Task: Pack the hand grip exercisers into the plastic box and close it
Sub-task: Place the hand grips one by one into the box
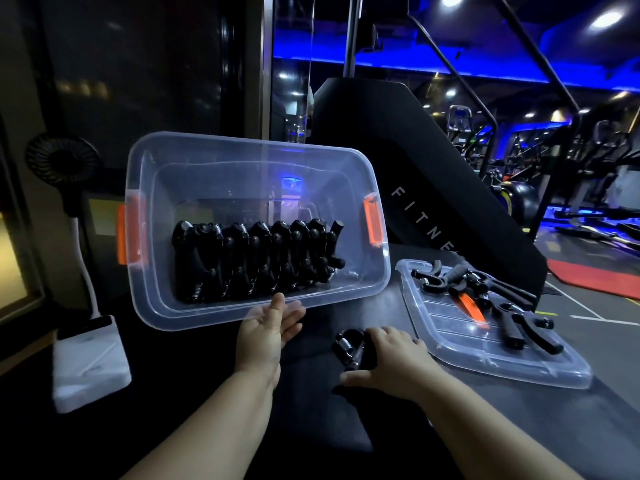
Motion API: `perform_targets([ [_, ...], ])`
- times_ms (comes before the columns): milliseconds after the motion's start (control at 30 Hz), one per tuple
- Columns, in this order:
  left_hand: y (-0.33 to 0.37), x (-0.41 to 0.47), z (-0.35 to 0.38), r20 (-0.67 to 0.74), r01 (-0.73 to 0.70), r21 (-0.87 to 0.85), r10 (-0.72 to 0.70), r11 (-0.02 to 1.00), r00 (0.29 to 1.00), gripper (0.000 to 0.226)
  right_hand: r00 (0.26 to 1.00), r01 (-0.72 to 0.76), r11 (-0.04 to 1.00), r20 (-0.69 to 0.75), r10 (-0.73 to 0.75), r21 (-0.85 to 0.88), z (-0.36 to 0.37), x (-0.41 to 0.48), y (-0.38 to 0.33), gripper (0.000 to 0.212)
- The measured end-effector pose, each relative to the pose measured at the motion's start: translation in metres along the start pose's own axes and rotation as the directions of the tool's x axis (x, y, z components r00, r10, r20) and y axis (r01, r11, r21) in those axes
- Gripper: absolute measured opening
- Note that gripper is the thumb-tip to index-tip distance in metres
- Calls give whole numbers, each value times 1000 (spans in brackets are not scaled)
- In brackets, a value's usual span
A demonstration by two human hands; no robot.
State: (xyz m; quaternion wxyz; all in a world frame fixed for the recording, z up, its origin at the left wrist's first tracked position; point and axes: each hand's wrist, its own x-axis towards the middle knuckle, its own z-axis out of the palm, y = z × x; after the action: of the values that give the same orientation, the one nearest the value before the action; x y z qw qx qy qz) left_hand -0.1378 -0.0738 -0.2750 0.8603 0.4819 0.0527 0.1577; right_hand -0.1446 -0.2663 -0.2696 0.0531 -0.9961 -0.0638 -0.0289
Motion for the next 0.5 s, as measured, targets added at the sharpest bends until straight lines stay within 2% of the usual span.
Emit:
perform_targets([
  [133,0,-1,-1,3,3,-6,-3,1000,1000,19,999,34,999,-29,-34,-22,-3,-1,-1,84],
  [233,0,0,-2,8,6,-7,-5,1000,1000,20,993,121,991,-16,-120,57,-15,-5,3,62],
  [333,-1,1,-3,15,5,-20,-5,1000,1000,24,975,220,975,-31,-220,2,-29,-7,5,56],
  [433,-1,1,-4,22,13,-19,-13,1000,1000,30,944,275,954,-154,-291,-117,-40,-4,1,36],
  [500,-1,1,-4,19,20,-18,-20,1000,1000,29,915,283,950,-261,-309,-134,-41,-1,0,31],
])
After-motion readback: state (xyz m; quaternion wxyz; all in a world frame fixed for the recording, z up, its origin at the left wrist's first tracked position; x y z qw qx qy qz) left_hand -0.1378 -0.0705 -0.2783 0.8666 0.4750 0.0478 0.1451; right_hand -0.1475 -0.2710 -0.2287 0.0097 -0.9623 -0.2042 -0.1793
